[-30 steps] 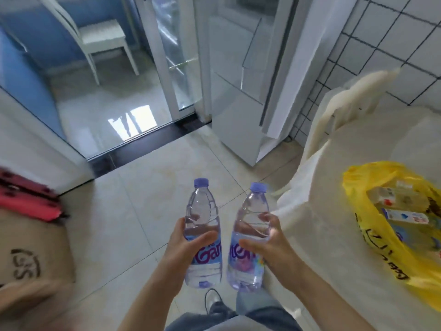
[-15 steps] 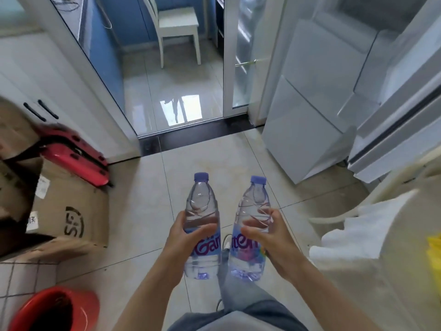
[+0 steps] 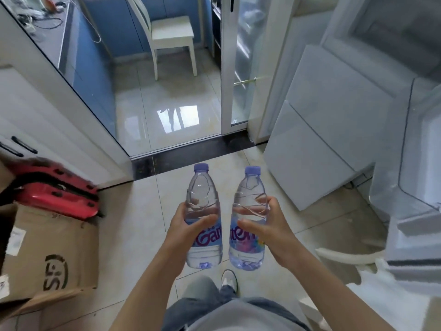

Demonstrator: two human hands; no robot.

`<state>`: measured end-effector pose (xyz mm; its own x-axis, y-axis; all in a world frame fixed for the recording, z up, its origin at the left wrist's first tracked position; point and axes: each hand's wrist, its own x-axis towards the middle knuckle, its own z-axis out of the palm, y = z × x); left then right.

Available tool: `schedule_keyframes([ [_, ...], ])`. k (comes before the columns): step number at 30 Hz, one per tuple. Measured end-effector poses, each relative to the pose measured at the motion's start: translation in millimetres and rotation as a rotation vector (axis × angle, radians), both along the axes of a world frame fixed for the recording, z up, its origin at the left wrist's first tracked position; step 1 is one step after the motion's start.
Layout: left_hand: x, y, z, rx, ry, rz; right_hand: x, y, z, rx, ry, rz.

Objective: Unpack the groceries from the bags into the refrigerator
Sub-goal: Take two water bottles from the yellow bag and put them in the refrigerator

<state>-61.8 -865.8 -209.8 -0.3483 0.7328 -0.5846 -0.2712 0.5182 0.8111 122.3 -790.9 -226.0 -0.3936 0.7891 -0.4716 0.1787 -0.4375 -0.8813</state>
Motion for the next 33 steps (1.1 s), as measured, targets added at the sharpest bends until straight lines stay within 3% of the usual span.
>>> schedule_keyframes([
  [10,-63.5,167.6,-13.7,0.029,0.009,-0.151,-48.9,134.3,4.2,0.066,-0.064,-0.154],
  [19,-112.7,345.4,11.1,0.126,0.026,-0.462,-84.8,247.8,23.2,0.09,0.03,-0.496],
  [33,-17.5,569.0,55.1,0.368,-0.08,-0.813,-0.4,388.1,79.1,0.302,-0.005,-0.897],
])
